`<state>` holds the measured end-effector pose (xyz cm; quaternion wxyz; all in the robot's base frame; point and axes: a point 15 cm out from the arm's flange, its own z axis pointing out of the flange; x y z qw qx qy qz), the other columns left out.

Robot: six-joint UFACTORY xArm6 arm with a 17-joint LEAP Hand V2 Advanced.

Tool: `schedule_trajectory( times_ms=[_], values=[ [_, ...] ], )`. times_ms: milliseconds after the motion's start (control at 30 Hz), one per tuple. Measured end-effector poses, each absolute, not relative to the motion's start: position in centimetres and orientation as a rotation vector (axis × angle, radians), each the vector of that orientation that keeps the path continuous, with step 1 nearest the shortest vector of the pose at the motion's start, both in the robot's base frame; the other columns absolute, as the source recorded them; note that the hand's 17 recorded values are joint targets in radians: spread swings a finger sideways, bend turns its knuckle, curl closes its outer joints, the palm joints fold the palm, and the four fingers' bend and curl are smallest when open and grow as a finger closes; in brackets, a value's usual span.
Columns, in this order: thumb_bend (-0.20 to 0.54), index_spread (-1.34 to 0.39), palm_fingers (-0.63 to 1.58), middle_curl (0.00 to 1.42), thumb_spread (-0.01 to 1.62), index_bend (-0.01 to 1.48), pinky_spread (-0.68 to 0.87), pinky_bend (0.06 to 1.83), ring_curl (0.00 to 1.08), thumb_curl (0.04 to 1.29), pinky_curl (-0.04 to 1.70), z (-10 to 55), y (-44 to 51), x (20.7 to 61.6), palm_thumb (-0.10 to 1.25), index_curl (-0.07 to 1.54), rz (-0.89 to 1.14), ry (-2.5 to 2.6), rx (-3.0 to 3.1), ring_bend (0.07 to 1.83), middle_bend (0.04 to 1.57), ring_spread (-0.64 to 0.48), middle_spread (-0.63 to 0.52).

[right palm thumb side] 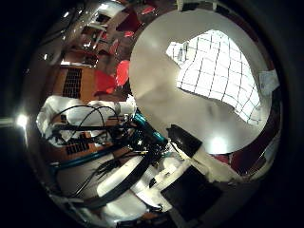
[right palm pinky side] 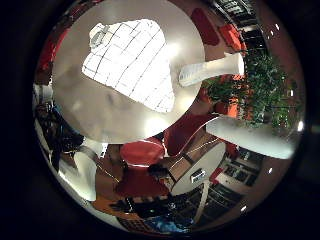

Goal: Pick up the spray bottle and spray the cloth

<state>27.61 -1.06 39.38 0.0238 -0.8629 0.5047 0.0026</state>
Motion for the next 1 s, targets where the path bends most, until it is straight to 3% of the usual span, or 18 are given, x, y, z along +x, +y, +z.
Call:
schedule_trajectory(
  times_ms=[1000],
  values=[
    [-0.018,-0.29,0.26,0.35,1.06,0.16,0.45,0.33,0.26,0.36,0.30,39.0,-18.2,25.4,0.71,0.27,0.029,1.880,-1.771,0.34,0.22,0.22,0.08]
  ],
)
